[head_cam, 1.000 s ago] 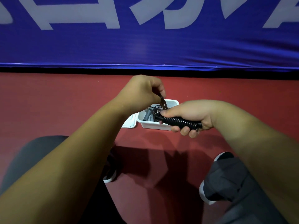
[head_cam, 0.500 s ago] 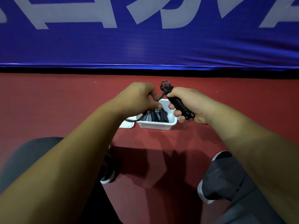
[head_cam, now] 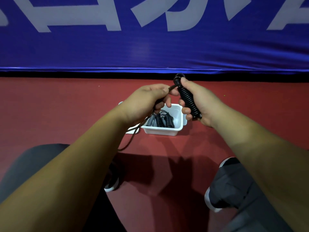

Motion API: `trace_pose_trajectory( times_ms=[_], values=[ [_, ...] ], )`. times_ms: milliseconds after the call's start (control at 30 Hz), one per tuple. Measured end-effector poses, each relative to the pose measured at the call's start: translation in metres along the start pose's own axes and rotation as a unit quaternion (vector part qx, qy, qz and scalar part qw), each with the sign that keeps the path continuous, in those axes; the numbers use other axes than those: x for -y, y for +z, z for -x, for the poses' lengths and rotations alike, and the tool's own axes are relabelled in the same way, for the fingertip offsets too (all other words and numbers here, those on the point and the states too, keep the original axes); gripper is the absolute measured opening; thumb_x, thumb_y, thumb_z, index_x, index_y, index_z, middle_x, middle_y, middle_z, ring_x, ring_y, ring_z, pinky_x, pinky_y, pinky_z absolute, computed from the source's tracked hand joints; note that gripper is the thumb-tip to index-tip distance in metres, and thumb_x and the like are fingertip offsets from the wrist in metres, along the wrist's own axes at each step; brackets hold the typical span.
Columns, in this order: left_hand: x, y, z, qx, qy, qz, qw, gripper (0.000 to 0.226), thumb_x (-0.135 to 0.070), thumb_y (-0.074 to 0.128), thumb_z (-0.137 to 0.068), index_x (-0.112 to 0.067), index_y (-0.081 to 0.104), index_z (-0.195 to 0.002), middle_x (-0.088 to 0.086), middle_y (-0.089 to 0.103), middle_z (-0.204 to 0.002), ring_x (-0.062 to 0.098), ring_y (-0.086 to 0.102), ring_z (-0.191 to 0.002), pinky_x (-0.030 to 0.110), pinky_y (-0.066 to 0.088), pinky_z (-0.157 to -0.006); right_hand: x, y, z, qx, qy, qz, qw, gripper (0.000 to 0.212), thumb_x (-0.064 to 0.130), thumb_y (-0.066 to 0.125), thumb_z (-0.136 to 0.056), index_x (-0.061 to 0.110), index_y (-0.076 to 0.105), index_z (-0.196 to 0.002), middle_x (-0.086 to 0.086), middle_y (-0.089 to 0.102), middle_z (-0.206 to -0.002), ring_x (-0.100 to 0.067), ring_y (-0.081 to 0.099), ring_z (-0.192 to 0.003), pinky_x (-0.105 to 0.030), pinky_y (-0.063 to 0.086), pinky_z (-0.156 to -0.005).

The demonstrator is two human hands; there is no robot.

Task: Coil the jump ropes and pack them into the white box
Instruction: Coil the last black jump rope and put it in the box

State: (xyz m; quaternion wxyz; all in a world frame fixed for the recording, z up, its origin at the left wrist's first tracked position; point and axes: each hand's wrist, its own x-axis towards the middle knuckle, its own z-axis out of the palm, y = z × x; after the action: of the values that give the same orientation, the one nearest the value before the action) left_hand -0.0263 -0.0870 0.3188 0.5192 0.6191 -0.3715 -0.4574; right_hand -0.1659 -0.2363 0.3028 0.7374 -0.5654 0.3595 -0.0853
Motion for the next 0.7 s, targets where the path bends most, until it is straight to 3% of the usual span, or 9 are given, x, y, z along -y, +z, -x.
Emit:
trace_pose_trajectory(
  times_ms=[100, 167, 267, 367, 467, 533, 600, 700],
  values=[
    [-0.005, -0.009, 0.001, 0.021, 0.008, -0.192, 0.981, 0.028, -0.014, 0.052, -0.109, -0.021, 0.073, -0.125, -0.005, 0.078, -0.100, 0.009, 0.058, -0.079, 0.028, 0.048, -0.074, 0.004, -0.004, 0.001, 0.014, -0.006, -0.008, 1.000, 0.043, 0.064, 0.063, -0.096, 0.024, 0.064, -0.112, -0.006, 0.057, -0.077, -0.018, 0.044, -0.048, -0.026, 0.035, -0.051],
    [-0.002, -0.014, -0.001, 0.009, -0.011, -0.275, 0.961, 0.022, -0.011, 0.063, -0.103, -0.021, 0.076, -0.118, -0.003, 0.081, -0.097, 0.013, 0.071, -0.084, 0.039, 0.060, -0.086, 0.004, -0.004, 0.004, 0.025, -0.001, 0.012, 1.000, 0.037, 0.061, 0.064, -0.097, 0.025, 0.061, -0.106, -0.008, 0.058, -0.076, -0.019, 0.043, -0.048, -0.027, 0.035, -0.050],
    [0.004, -0.014, -0.003, -0.047, -0.047, -0.334, 0.940, 0.006, -0.011, 0.072, -0.097, -0.012, 0.076, -0.101, 0.009, 0.079, -0.083, 0.022, 0.077, -0.069, 0.048, 0.065, -0.076, 0.001, 0.000, 0.012, 0.059, 0.020, 0.036, 0.997, 0.044, 0.059, 0.060, -0.101, 0.016, 0.064, -0.108, -0.005, 0.055, -0.069, -0.018, 0.039, -0.046, -0.025, 0.034, -0.047],
    [0.005, -0.009, 0.000, -0.065, -0.101, -0.254, 0.960, 0.021, -0.021, 0.066, -0.104, -0.003, 0.072, -0.098, 0.015, 0.068, -0.074, 0.019, 0.057, -0.044, 0.041, 0.063, -0.053, 0.002, 0.003, 0.016, 0.080, 0.032, 0.024, 0.996, 0.046, 0.059, 0.054, -0.104, 0.014, 0.064, -0.107, -0.002, 0.052, -0.067, -0.015, 0.036, -0.044, -0.023, 0.031, -0.044],
    [0.000, -0.010, 0.000, -0.051, -0.083, -0.081, 0.992, 0.029, -0.027, 0.058, -0.108, -0.001, 0.067, -0.100, 0.002, 0.048, -0.064, 0.013, 0.035, -0.044, 0.025, 0.040, -0.042, 0.007, -0.004, 0.014, 0.070, 0.031, 0.007, 0.997, 0.046, 0.061, 0.051, -0.104, 0.017, 0.061, -0.105, 0.000, 0.051, -0.067, -0.014, 0.035, -0.044, -0.022, 0.029, -0.045],
    [-0.006, -0.011, -0.001, -0.026, -0.054, 0.067, 0.996, 0.028, -0.030, 0.051, -0.111, -0.006, 0.062, -0.104, -0.001, 0.038, -0.066, 0.012, 0.023, -0.052, 0.024, 0.029, -0.044, 0.007, -0.008, 0.011, 0.054, 0.035, 0.010, 0.998, 0.047, 0.064, 0.052, -0.104, 0.018, 0.062, -0.104, 0.000, 0.051, -0.067, -0.014, 0.035, -0.045, -0.022, 0.030, -0.046],
    [-0.009, -0.012, -0.001, -0.013, -0.033, 0.136, 0.990, 0.034, -0.034, 0.043, -0.113, -0.006, 0.062, -0.108, 0.000, 0.038, -0.070, 0.013, 0.020, -0.057, 0.025, 0.027, -0.050, 0.005, -0.008, 0.009, 0.044, 0.041, 0.018, 0.998, 0.047, 0.065, 0.052, -0.103, 0.019, 0.061, -0.105, 0.000, 0.052, -0.068, -0.014, 0.036, -0.045, -0.022, 0.030, -0.045],
    [-0.007, -0.016, 0.002, 0.010, 0.018, 0.052, 0.998, 0.029, -0.023, 0.043, -0.112, -0.007, 0.068, -0.114, 0.002, 0.059, -0.082, 0.014, 0.035, -0.064, 0.029, 0.033, -0.062, 0.005, -0.006, 0.008, 0.035, 0.038, 0.015, 0.999, 0.047, 0.066, 0.052, -0.103, 0.019, 0.060, -0.105, 0.000, 0.052, -0.068, -0.014, 0.036, -0.046, -0.022, 0.030, -0.045]
  ],
)
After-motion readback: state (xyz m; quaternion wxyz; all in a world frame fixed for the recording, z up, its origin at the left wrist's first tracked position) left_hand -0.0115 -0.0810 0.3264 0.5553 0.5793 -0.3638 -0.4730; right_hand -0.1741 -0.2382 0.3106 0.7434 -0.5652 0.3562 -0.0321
